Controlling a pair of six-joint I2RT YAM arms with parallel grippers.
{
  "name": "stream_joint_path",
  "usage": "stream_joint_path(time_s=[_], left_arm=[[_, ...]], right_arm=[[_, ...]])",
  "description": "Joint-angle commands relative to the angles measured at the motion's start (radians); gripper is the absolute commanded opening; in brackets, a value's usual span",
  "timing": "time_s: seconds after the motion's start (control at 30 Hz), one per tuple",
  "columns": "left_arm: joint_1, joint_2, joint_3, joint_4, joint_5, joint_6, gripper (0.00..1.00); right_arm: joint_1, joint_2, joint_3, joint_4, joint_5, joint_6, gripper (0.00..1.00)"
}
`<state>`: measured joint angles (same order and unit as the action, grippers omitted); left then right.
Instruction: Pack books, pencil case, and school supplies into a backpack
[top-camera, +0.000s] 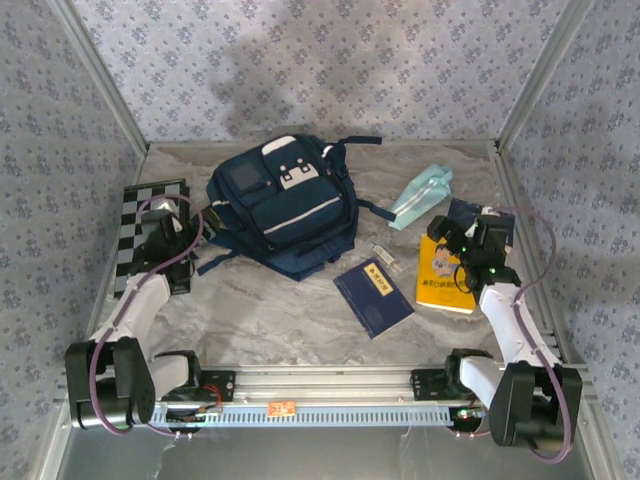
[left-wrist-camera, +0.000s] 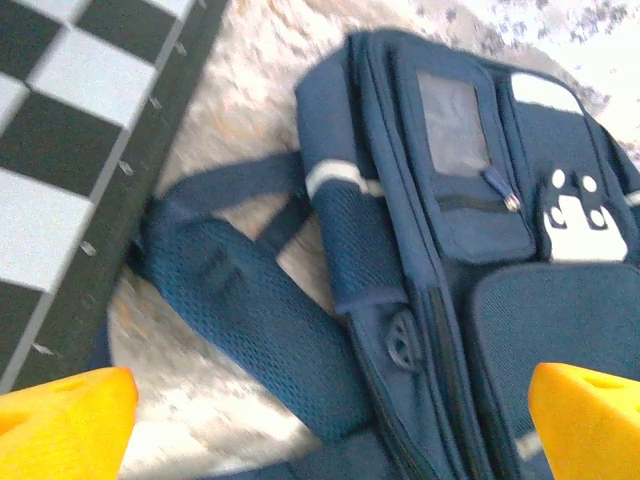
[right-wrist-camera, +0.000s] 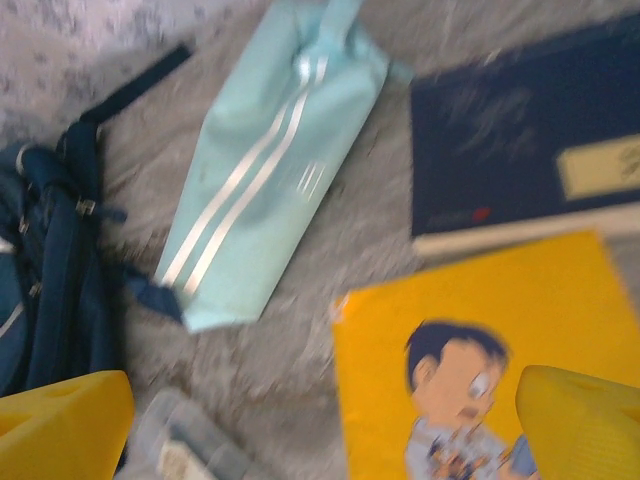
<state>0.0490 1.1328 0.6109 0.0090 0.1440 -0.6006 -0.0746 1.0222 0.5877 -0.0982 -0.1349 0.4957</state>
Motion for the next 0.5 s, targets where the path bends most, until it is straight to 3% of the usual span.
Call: stream_joint_path(time_s=[0.0, 0.23, 0.47], left_arm=[[-0.042, -0.044, 0.017, -0.101, 0.096, -0.096, 1.0], [-0.194, -0.155, -0.003, -0.258, 0.082, -0.174, 1.0], [-0.414, -0.093, -0.029, -0.179, 0.004, -0.29, 1.0]], right_arm=[[0.072, 0.036, 0.071, -0.141, -0.077, 0.098, 1.0], [0.328, 0.235, 0.209, -0.133, -0.086, 0.181, 0.96], [0.455, 0.458, 0.339, -0.028, -0.065, 0.22, 0.9]])
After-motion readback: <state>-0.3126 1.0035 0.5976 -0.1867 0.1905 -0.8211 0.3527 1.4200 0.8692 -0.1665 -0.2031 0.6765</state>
